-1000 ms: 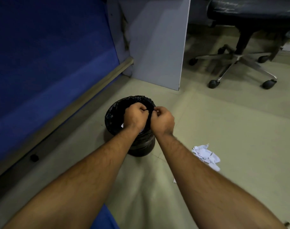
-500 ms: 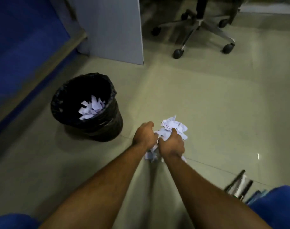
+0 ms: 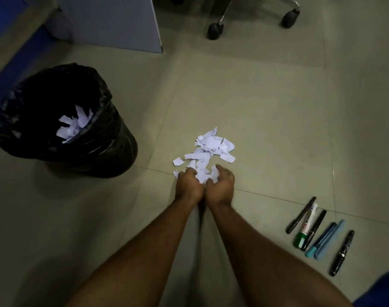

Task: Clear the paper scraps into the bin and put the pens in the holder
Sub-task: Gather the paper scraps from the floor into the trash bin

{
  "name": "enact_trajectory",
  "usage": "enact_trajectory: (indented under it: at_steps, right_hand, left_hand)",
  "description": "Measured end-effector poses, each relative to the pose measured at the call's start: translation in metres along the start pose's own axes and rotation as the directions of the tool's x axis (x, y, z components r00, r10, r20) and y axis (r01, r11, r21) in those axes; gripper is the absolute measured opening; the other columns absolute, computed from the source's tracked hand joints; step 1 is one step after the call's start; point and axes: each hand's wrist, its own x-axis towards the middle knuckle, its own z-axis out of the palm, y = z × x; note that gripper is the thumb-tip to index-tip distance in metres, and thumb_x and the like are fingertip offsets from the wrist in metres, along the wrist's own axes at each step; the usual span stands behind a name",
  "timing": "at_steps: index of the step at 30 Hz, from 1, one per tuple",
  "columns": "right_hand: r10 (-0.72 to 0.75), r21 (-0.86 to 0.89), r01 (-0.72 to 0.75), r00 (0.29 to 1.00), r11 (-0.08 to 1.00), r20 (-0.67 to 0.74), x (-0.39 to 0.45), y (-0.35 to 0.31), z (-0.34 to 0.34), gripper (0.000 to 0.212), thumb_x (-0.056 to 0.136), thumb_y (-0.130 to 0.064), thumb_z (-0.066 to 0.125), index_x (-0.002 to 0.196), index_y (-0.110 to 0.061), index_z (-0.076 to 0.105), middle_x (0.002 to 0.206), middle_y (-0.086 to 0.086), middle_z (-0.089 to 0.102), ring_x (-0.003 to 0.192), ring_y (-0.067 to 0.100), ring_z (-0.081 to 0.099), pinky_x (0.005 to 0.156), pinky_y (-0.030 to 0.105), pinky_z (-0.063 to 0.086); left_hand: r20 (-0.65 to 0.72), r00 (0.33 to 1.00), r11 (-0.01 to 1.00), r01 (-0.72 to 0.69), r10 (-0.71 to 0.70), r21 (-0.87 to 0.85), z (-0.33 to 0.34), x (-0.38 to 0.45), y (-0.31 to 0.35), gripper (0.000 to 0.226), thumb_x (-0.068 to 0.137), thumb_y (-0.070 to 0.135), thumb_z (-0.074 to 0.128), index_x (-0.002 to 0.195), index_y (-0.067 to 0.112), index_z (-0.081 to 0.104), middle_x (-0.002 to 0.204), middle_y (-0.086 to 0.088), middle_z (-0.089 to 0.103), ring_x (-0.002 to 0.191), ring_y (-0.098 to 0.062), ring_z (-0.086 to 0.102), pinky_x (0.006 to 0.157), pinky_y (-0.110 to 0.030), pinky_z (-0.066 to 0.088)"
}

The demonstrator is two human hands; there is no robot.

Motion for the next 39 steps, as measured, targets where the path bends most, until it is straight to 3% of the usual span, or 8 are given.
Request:
enact_trajectory:
  at_steps: [5,9,12,16,21,27,33,39]
  right_hand:
    - [-0.223,-0.293,0.217,0.975,0.931,0.011,0.047,-0.016,-0.010,0.057,0.082,-0.017,0.063,0.138,-0.015,0.051,0.136,0.012,0.051,0.121,0.033,0.051,0.098,0.040,0.045]
    - [-0.249,-0.607,0.377,0.925,0.699,0.287,0.092,-0.032,0.001,0.084,0.080,-0.037,0.061,0.153,-0.018,0.027,0.159,0.020,0.023,0.144,0.040,0.025,0.114,0.049,0.027]
    - [-0.135,-0.638,0.363,0.916,0.679,0.378,0.103,-0.038,0.016,0.083,0.084,-0.043,0.057,0.155,-0.022,0.019,0.160,0.014,0.021,0.147,0.035,0.019,0.115,0.052,0.022]
    - [-0.222,-0.667,0.472,0.876,0.576,0.428,0.079,-0.021,0.017,0.054,0.090,-0.052,0.044,0.139,-0.028,0.048,0.155,0.012,0.034,0.144,0.035,0.027,0.113,0.053,0.023]
    - [-0.337,-0.561,0.602,0.792,0.568,0.509,0.053,-0.005,0.003,0.061,0.075,-0.050,0.051,0.131,-0.025,0.056,0.148,0.016,0.044,0.136,0.041,0.038,0.108,0.056,0.031]
    - [-0.136,-0.615,0.635,0.739,0.468,0.660,0.036,-0.014,-0.006,0.077,0.077,-0.048,0.065,0.146,-0.028,0.037,0.160,0.016,0.021,0.146,0.041,0.019,0.114,0.055,0.025]
    - [-0.195,-0.658,0.610,0.781,0.442,0.593,0.030,-0.023,-0.004,0.034,0.091,-0.027,0.052,0.124,-0.023,0.062,0.130,0.008,0.052,0.112,0.030,0.051,0.080,0.036,0.044]
    - [-0.135,-0.556,0.621,0.725,0.553,0.675,0.034,-0.036,-0.012,0.022,0.095,-0.016,0.053,0.114,-0.017,0.064,0.129,0.008,0.057,0.117,0.026,0.058,0.090,0.026,0.041]
  left_hand:
    - [-0.130,0.961,0.938,-0.202,0.246,0.282,-0.016,0.025,0.008,0.029,0.084,0.014,0.057,0.113,0.012,0.058,0.115,-0.013,0.056,0.105,-0.034,0.055,0.082,-0.037,0.046]
    - [-0.005,0.951,0.731,-0.235,0.310,0.641,-0.024,0.045,0.026,0.056,0.082,0.025,0.065,0.133,0.018,0.041,0.128,-0.010,0.046,0.117,-0.030,0.048,0.089,-0.040,0.044]
    - [0.151,0.977,0.685,-0.215,0.153,0.696,-0.029,0.060,0.035,0.093,0.072,0.025,0.075,0.147,0.022,0.021,0.139,-0.009,0.035,0.128,-0.032,0.039,0.093,-0.046,0.045]
    - [0.307,0.951,0.627,-0.217,-0.038,0.748,-0.019,0.061,0.018,0.109,0.062,0.030,0.081,0.148,0.023,0.015,0.151,-0.012,0.020,0.132,-0.041,0.033,0.098,-0.053,0.045]
    - [0.288,0.957,0.625,-0.249,0.040,0.740,-0.013,0.043,-0.008,0.097,0.065,0.020,0.077,0.145,0.021,0.021,0.145,-0.012,0.026,0.122,-0.037,0.040,0.091,-0.042,0.049]
    - [0.283,0.939,0.499,-0.344,0.196,0.796,-0.010,0.022,-0.030,0.072,0.089,0.020,0.053,0.152,0.021,0.017,0.148,-0.022,0.029,0.120,-0.037,0.044,0.099,-0.041,0.045]
    - [0.156,0.944,0.622,-0.311,0.291,0.718,-0.010,0.021,-0.033,0.037,0.101,0.031,0.041,0.135,0.018,0.050,0.126,-0.010,0.053,0.110,-0.030,0.054,0.086,-0.035,0.044]
    - [0.027,0.964,0.774,-0.228,0.264,0.591,-0.010,0.018,-0.040,0.026,0.093,0.029,0.052,0.103,0.013,0.070,0.107,-0.013,0.063,0.097,-0.032,0.062,0.080,-0.034,0.047]
